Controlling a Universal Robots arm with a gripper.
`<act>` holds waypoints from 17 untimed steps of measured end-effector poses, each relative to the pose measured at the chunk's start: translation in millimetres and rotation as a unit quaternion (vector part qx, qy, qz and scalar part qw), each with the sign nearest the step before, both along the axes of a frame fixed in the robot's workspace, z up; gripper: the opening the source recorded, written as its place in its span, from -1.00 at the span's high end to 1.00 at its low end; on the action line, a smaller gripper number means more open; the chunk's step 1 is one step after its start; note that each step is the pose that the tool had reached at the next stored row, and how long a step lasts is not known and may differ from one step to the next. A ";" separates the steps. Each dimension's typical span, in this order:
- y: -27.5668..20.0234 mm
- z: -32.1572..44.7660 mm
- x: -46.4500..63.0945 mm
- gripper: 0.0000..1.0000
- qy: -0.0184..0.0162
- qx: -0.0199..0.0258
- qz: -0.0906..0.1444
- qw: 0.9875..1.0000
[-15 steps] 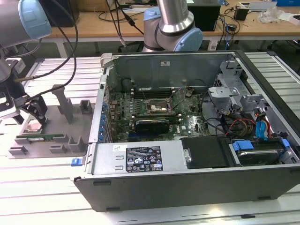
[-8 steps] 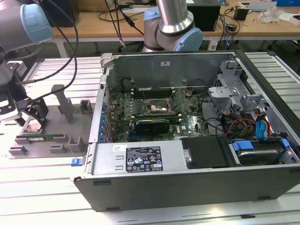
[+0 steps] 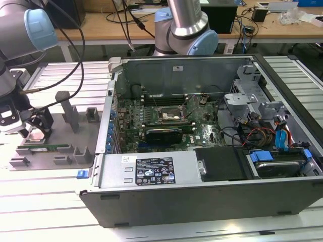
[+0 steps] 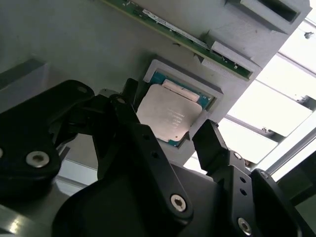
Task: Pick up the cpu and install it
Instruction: 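Pick up the cpu and move it towards the insertion slot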
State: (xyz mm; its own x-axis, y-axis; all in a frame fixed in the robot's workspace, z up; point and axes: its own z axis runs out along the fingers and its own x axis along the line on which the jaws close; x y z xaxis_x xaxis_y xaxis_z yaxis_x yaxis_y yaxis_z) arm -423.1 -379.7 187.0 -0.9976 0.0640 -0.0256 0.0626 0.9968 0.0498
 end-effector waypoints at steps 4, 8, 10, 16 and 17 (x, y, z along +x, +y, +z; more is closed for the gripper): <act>0.1 -0.4 0.0 -0.44 0.000 0.000 0.000 1.000; 0.1 -0.4 0.0 -0.44 0.000 0.000 0.000 1.000; 0.1 -0.5 0.0 -0.41 0.000 0.000 0.000 1.000; 0.0 -0.5 0.0 -0.24 0.000 0.000 0.000 1.000; 0.0 -0.5 0.0 -0.24 0.000 0.000 0.000 1.000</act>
State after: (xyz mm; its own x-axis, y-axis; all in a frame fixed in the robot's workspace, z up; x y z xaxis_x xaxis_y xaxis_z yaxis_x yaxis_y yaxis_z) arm -423.1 -379.6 186.5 -0.9976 0.0637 -0.0254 0.0624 0.9968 0.0497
